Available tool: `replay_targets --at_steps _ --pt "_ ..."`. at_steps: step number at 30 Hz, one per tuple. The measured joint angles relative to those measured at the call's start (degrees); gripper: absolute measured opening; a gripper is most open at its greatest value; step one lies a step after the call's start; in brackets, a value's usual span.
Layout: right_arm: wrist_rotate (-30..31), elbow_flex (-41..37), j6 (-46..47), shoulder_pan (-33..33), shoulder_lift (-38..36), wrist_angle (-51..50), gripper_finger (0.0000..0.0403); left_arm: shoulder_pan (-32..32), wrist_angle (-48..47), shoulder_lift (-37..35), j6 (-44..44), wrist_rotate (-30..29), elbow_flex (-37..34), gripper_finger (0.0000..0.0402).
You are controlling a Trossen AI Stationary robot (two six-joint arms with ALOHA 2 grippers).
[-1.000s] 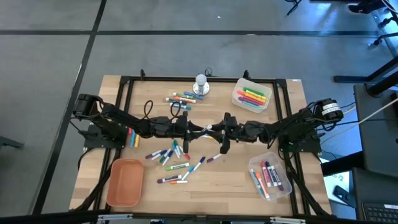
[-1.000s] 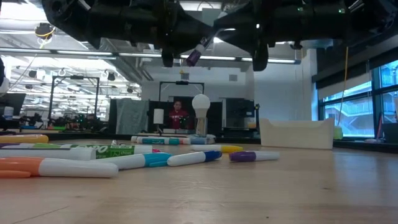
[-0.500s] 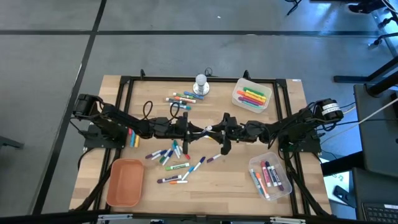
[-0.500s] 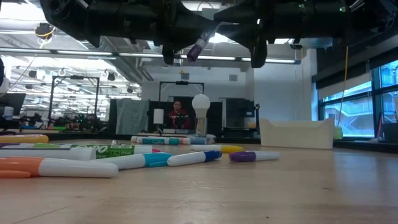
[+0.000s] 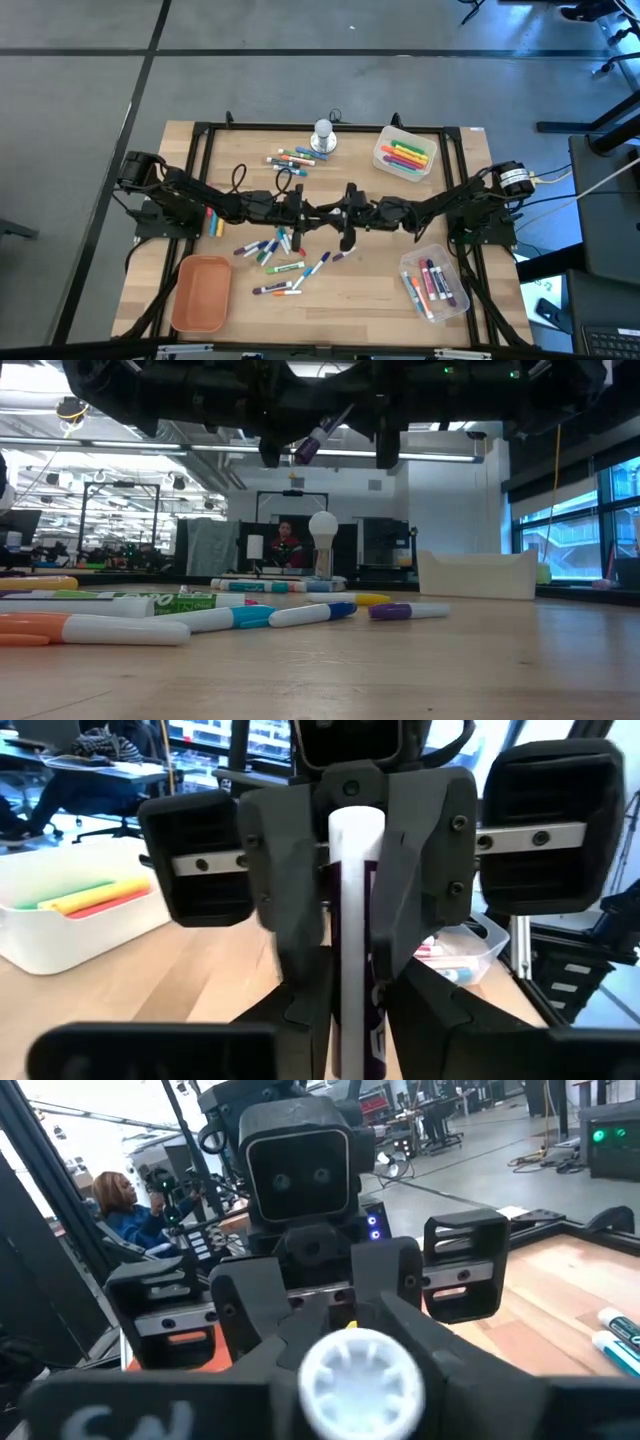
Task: Pick & Place Markers
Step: Put the medium violet marker pen into the transparent bin
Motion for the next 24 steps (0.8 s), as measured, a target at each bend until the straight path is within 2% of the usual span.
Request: replay_targets --at_steps 3,7,10,13,16,21,24 --pt "0.8 -0.1 0.0 0.3 -0.2 0.0 0.005 0.0 -0.2 0.0 -0.8 0.0 0.0 0.008" --pt "1.3 -0.1 -0.3 0.4 -0.2 -1.0 0.005 0.0 -1.6 0.0 -0.7 -0.1 0.1 0.0088" --pt "3.4 0.5 -1.8 0.7 -2.0 -8.7 0.005 0.1 -4.2 0.0 0.5 -0.4 0.2 0.0094" --pt "7.8 3.0 -2.3 1.0 -5.6 -23.7 0.005 0.1 -6.2 0.0 3.1 -0.7 0.2 0.0106" --pt "9.3 7.8 -0.5 1.9 -9.3 -43.3 0.005 0.2 -8.3 0.0 3.8 -1.8 0.2 0.0121" --pt "4.3 22.2 5.9 6.4 -12.2 -78.0 0.005 0.2 -12.6 -0.1 3.9 -4.9 0.2 0.014" --pt "-1.6 31.8 13.8 8.7 -12.1 -97.3 0.005 0.2 -13.7 -0.1 4.5 -7.7 0.2 0.0145"
